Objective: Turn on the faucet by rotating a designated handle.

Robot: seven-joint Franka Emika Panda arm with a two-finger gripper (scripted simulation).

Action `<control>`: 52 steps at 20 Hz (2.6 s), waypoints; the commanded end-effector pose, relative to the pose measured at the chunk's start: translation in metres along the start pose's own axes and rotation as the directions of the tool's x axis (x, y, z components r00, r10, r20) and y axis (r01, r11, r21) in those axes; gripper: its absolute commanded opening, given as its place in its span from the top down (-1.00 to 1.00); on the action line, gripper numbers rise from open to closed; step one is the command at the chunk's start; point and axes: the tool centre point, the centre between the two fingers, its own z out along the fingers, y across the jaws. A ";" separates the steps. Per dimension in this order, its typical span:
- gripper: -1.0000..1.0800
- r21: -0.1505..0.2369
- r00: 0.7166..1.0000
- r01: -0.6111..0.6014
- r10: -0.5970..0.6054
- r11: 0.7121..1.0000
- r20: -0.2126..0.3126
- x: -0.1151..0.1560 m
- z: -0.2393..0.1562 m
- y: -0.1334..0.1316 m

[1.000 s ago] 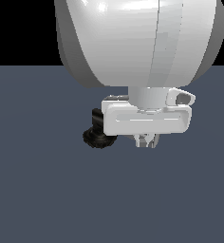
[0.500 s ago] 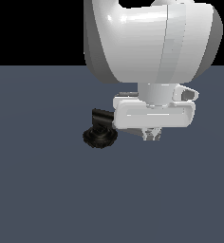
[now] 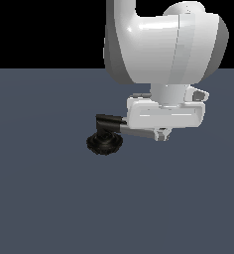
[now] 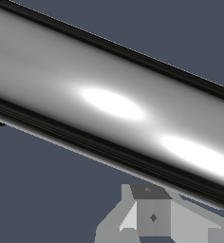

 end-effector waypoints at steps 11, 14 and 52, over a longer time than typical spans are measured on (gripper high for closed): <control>1.00 0.001 1.000 0.002 -0.002 1.000 0.003 0.035 0.004 0.029; 1.00 0.001 1.000 0.001 -0.001 1.000 0.004 0.042 0.004 0.036; 1.00 0.002 1.000 0.004 -0.004 1.000 0.003 0.154 0.003 0.028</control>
